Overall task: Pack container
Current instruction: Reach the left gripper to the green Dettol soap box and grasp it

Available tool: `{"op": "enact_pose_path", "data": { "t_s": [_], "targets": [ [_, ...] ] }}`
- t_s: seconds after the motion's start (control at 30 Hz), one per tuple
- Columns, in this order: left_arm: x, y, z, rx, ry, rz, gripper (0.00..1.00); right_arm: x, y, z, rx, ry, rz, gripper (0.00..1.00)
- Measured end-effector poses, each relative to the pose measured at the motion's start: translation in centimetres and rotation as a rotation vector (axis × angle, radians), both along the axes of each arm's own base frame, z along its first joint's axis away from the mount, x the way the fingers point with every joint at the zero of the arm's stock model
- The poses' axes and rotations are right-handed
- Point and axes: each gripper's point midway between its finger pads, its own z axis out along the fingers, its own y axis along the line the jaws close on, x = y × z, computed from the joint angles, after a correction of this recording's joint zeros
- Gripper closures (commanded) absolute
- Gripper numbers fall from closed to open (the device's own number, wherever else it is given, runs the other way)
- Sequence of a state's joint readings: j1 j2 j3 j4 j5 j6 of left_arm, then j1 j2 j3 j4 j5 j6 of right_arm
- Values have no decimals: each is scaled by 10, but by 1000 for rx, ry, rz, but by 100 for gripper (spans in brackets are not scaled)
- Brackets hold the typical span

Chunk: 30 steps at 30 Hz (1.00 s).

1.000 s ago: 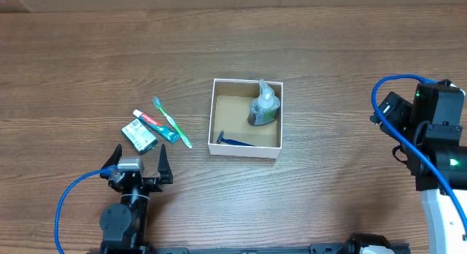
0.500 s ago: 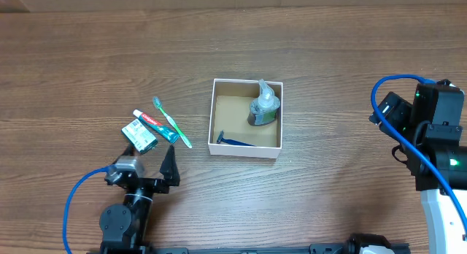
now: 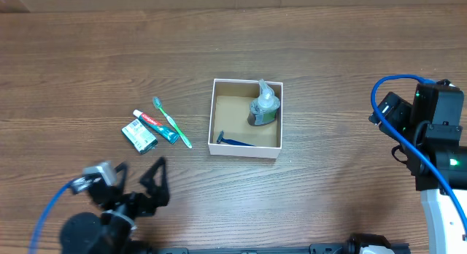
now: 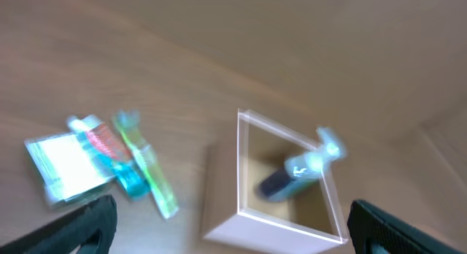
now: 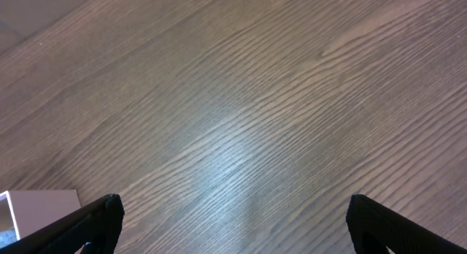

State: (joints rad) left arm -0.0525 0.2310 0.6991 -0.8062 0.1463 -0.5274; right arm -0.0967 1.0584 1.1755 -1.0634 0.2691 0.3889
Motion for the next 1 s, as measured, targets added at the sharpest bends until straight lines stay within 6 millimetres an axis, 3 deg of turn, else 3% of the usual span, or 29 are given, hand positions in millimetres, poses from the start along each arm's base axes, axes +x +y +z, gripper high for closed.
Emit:
{"op": "enact_pose_path", "data": {
  "t_s": [0.13, 0.27, 0.47, 0.53, 0.63, 0.8, 1.0],
  "targets": [
    [-8, 26, 30, 136, 192, 109, 0, 0, 0, 0, 0, -1, 0, 0],
    [12, 36, 53, 213, 280, 138, 0, 0, 0, 0, 0, 0, 0, 0],
    [38, 43, 43, 231, 352, 184, 0, 0, 0, 0, 0, -1, 0, 0],
    [44, 51, 24, 191, 428, 268, 1, 0, 0, 0, 0, -1, 0, 0],
    [58, 62, -40, 220, 656, 347, 0, 0, 0, 0, 0, -1, 0, 0],
    [80, 65, -120, 274, 951, 379, 0, 0, 0, 0, 0, 0, 0, 0],
    [97, 72, -168, 259, 1075, 439, 0, 0, 0, 0, 0, -1, 1, 0]
  ]
}}
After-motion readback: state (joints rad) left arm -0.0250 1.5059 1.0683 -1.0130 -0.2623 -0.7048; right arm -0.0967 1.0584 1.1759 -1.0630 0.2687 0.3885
